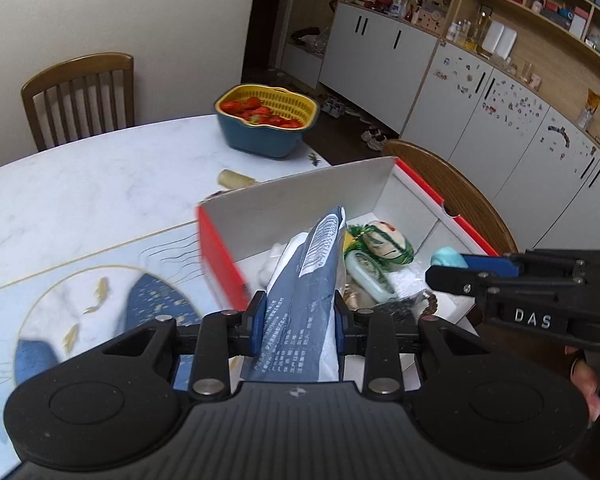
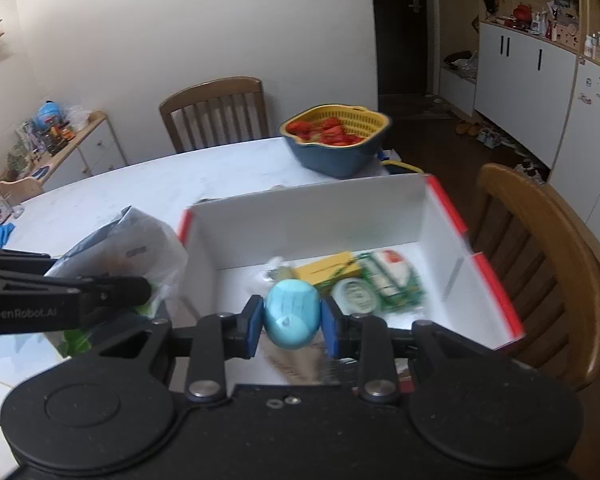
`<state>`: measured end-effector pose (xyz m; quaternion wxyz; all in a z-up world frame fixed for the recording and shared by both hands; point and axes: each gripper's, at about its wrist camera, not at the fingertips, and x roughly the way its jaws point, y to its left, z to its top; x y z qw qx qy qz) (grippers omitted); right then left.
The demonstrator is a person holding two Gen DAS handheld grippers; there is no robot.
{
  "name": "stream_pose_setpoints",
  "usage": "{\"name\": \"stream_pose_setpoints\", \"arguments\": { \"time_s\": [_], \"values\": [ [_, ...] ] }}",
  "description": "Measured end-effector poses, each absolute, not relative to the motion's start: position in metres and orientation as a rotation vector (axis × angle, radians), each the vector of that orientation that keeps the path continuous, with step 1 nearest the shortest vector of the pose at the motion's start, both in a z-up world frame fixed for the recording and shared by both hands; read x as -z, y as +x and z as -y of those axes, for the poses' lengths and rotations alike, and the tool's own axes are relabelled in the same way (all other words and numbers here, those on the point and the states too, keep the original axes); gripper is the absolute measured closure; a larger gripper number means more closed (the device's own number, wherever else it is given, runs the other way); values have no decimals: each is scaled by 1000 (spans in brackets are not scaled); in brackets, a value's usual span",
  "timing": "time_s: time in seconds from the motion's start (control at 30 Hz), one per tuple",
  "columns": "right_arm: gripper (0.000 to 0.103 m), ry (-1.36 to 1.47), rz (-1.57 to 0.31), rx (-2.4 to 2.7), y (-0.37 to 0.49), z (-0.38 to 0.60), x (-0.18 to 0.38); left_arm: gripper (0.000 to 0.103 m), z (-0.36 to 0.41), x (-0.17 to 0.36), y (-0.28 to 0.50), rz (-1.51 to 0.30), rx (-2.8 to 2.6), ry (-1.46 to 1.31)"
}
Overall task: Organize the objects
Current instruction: 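Carry the wipes packet and soap box into the shoebox and open both tools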
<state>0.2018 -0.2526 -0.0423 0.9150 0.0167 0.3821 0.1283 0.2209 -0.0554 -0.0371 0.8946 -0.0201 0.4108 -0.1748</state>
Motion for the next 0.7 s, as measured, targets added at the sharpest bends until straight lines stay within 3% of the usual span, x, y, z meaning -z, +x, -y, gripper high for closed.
{"name": "stream_pose_setpoints", "arguments": {
  "time_s": [0.7],
  "values": [
    [74, -73, -901, -337, 261, 292, 90, 72, 144, 72, 305, -926, 302, 107]
  ]
}}
